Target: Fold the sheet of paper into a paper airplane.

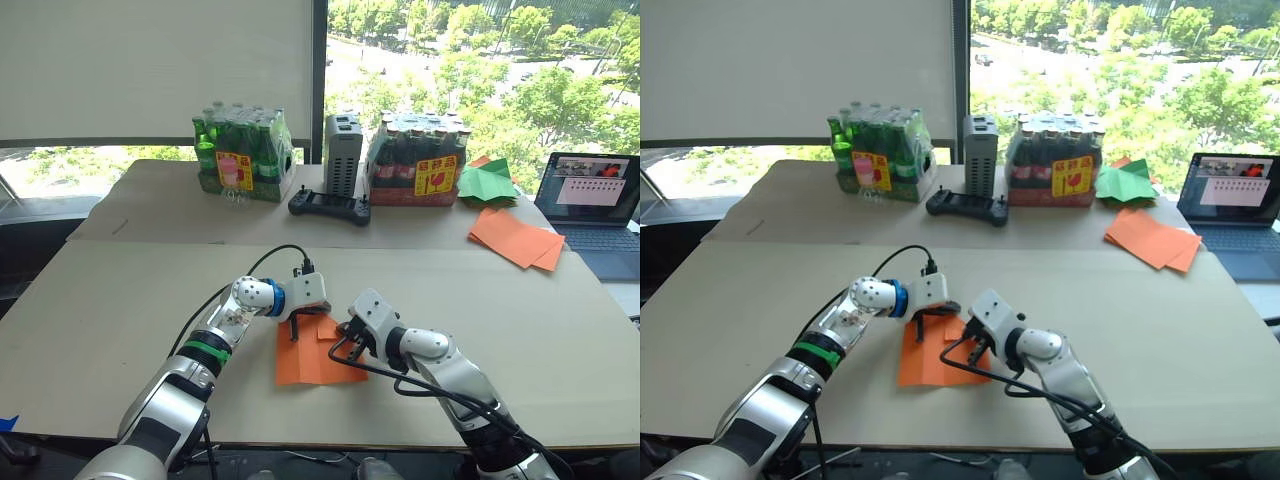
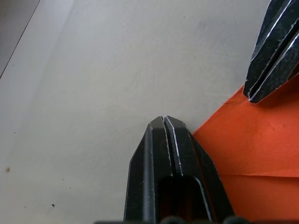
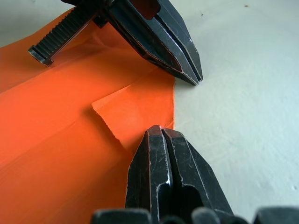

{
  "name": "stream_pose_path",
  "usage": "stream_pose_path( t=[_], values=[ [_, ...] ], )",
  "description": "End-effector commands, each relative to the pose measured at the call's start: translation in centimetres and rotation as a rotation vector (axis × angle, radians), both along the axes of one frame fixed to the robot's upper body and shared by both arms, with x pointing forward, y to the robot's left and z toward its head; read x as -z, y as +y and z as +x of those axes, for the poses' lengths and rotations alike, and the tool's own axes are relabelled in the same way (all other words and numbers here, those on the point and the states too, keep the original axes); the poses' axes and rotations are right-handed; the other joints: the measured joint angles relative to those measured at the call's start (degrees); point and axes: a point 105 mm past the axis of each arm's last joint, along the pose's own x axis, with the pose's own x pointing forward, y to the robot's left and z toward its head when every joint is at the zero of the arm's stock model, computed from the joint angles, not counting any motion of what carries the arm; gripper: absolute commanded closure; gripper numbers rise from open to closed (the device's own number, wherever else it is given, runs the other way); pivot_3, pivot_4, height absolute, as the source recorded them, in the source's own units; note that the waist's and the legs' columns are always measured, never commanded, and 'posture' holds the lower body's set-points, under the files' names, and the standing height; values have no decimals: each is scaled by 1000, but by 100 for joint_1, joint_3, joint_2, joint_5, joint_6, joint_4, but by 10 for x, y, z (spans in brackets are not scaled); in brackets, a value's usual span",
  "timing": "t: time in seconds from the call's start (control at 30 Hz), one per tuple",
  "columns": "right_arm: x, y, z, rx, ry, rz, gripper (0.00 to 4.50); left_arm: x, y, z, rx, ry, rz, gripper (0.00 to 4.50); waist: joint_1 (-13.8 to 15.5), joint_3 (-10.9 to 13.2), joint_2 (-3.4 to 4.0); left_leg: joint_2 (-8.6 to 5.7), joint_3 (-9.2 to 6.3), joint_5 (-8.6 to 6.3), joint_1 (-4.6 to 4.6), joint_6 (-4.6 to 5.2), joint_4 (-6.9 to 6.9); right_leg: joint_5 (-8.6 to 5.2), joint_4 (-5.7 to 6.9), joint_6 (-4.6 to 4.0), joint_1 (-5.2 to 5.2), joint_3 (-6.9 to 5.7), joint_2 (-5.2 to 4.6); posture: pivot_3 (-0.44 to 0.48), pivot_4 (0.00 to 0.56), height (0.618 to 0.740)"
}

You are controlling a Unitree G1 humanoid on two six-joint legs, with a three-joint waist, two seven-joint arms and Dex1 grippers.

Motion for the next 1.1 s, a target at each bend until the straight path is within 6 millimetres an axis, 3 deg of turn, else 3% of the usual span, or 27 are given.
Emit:
stream_pose_path(
  t=[0.03,0.57,0.83,0.97,1.1],
  values=[
    [29,-27,-9,87,128,-61,4466,24,12,-5,-22,60,79,4500,1,0,0,0,1,0,0,0,0,0,-1,0,0,0,0,0,150,733],
    [31,-43,-28,121,159,-82,4466,24,10,-5,-12,56,84,4500,12,-5,-7,3,3,0,-2,0,-28,0,-51,3,8,-1,0,0,150,733],
    [22,-44,-26,118,119,-84,4466,23,9,-4,-9,52,83,4500,13,-6,-9,3,3,0,-1,0,-31,0,-54,4,8,-1,0,0,150,733],
    [4,-44,-20,120,63,-34,4466,23,9,-5,-4,50,84,4500,19,-6,-9,3,3,0,-2,0,-31,0,-56,4,8,-1,0,0,150,733],
    [-47,-31,-11,67,-101,161,4466,16,9,-1,-17,30,60,4500,20,-3,-11,2,3,0,-6,0,-31,0,-56,4,4,-1,-1,0,150,733]
  ],
)
